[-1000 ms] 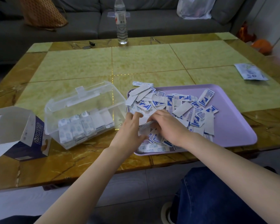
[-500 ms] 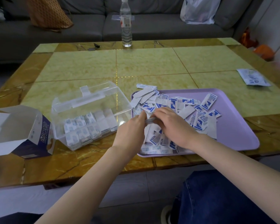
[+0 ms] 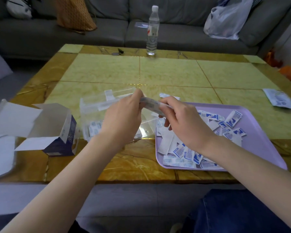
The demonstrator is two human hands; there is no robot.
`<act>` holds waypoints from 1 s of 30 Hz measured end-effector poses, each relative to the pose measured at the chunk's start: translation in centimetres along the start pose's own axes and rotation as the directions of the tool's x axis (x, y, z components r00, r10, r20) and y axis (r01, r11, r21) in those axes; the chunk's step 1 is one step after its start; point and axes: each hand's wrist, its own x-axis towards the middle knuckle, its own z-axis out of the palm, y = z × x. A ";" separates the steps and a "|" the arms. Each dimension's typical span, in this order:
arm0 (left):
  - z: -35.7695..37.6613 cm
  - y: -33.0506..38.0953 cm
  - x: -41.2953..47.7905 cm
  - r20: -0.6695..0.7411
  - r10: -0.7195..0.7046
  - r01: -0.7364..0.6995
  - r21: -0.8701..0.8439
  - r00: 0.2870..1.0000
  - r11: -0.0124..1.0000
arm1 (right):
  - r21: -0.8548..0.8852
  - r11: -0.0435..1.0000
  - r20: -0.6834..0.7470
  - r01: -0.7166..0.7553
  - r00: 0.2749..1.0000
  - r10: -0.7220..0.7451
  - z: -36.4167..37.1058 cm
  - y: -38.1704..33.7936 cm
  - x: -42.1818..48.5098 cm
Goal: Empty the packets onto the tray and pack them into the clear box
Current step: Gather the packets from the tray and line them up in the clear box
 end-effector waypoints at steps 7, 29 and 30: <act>-0.6 -4.0 0.1 0.118 -0.140 0.135 0.054 0.983 0.989 | -0.103 0.978 0.283 0.181 0.948 -0.146 1.3 -1.9 0.9; -0.3 -6.1 -2.4 0.232 -0.088 0.108 -0.073 0.969 0.991 | -0.443 0.827 0.228 0.347 0.935 -0.270 2.8 0.6 7.7; -0.2 -6.1 -2.6 0.252 -0.068 0.082 -0.046 0.965 0.996 | -0.456 0.826 0.232 0.332 0.940 -0.249 3.0 0.8 7.9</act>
